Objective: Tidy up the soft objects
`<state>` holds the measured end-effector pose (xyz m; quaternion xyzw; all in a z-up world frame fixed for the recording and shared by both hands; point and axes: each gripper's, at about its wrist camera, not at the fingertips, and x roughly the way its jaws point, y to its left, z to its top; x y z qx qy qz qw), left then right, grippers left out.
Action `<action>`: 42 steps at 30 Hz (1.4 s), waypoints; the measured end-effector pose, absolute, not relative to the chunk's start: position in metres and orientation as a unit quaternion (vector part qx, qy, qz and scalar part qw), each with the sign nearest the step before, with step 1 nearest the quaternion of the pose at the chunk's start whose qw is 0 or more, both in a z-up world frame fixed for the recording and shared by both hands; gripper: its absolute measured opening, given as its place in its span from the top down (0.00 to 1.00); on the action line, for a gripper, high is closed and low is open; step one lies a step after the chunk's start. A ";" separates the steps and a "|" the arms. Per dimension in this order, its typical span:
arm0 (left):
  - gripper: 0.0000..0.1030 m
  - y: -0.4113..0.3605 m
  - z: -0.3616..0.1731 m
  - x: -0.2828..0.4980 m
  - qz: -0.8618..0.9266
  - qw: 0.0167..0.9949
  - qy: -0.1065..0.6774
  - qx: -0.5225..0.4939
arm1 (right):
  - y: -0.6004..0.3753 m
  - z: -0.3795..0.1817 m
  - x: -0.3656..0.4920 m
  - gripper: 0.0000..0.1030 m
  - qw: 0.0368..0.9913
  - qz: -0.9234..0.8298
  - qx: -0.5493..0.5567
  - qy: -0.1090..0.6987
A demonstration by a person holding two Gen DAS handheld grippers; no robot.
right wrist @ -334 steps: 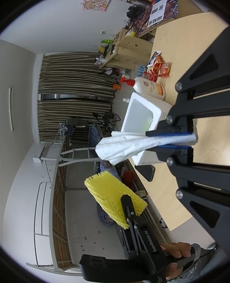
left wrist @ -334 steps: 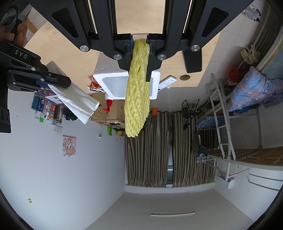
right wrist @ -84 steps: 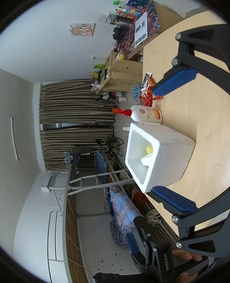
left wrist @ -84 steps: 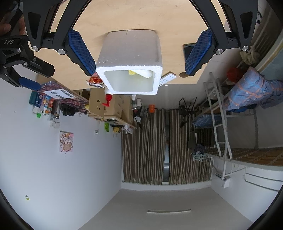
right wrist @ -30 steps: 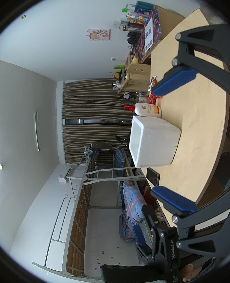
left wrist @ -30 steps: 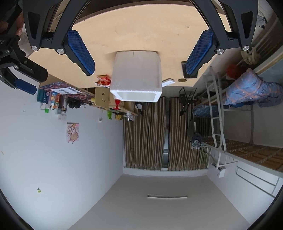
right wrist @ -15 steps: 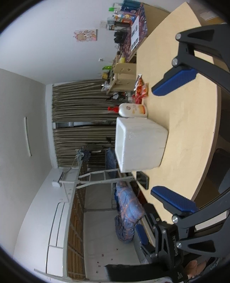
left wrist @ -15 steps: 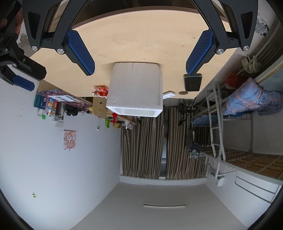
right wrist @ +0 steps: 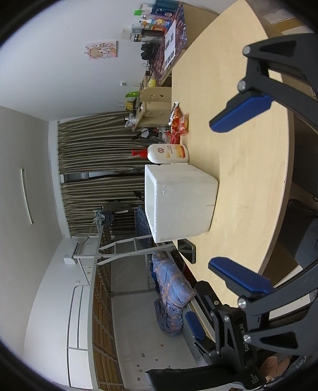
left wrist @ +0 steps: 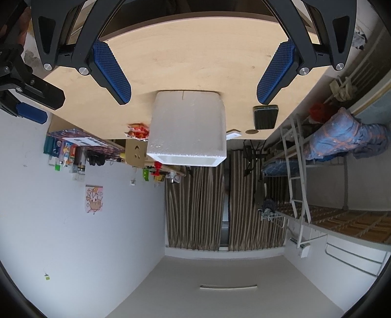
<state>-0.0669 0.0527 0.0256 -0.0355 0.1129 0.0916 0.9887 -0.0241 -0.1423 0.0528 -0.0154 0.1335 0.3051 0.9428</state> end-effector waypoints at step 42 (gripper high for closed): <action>0.00 0.053 0.035 -0.075 0.109 0.988 0.104 -0.034 | -0.131 0.055 -0.021 0.00 0.943 0.310 -0.034 0.113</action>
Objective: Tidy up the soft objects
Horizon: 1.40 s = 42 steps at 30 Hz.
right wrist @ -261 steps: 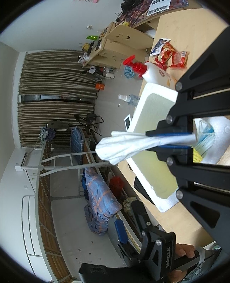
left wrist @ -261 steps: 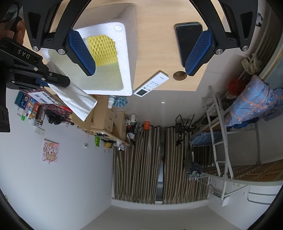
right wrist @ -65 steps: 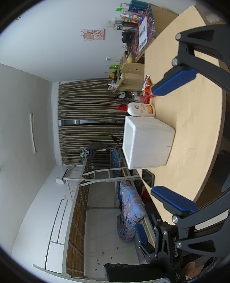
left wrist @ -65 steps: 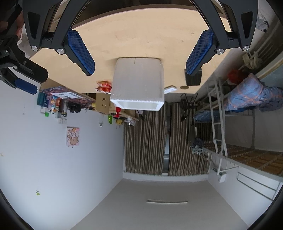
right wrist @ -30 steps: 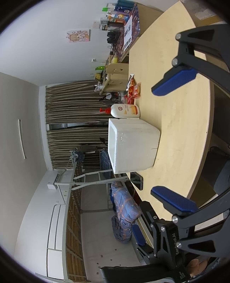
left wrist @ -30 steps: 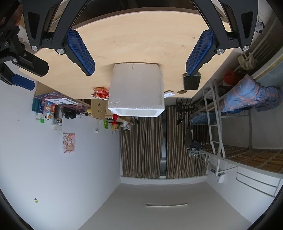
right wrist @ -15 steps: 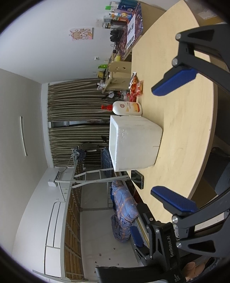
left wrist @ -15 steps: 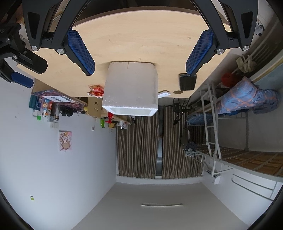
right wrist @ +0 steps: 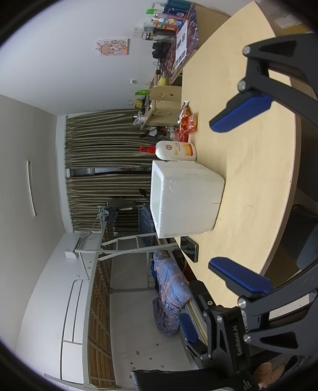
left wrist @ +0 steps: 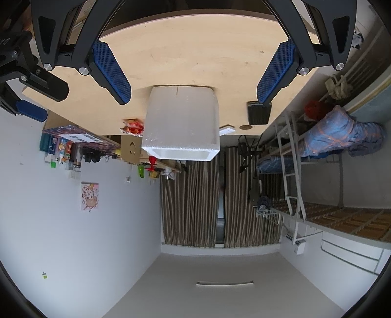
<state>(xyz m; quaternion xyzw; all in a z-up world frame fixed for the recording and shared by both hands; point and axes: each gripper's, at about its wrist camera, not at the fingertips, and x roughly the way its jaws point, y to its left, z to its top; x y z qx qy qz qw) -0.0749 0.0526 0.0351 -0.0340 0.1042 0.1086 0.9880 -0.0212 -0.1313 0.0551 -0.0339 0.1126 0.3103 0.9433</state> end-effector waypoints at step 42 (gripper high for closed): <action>0.00 0.063 0.038 -0.076 0.116 0.987 0.103 -0.032 | -0.126 0.053 -0.013 0.00 0.951 0.281 -0.034 0.126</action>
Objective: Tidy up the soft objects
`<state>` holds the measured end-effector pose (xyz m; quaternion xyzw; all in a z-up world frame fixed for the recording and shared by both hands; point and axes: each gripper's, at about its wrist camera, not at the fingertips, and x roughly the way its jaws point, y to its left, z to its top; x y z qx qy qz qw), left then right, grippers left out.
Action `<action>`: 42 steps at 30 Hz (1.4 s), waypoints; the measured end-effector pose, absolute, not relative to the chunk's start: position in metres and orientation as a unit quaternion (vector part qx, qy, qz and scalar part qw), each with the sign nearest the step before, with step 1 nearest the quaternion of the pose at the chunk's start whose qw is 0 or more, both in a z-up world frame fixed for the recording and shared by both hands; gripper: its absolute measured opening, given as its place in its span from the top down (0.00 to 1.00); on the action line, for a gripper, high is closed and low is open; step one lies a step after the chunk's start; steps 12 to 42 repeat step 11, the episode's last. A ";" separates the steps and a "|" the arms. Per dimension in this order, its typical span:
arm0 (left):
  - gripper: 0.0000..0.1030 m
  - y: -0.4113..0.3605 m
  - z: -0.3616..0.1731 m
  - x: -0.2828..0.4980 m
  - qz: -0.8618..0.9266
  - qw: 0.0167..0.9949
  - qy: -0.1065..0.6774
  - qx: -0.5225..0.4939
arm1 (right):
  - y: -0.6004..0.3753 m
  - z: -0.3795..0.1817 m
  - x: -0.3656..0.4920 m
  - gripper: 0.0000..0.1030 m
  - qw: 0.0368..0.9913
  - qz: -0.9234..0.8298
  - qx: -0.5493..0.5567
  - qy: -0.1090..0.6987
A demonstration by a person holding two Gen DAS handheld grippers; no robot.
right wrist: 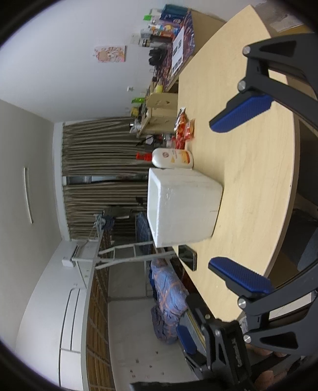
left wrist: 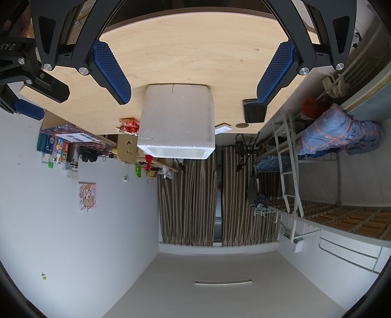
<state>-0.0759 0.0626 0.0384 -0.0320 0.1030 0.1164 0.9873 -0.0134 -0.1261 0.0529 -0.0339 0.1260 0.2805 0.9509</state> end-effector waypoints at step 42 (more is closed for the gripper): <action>0.00 0.060 0.036 -0.072 0.112 0.988 0.103 -0.028 | -0.126 0.052 -0.011 0.00 0.951 0.278 -0.036 0.128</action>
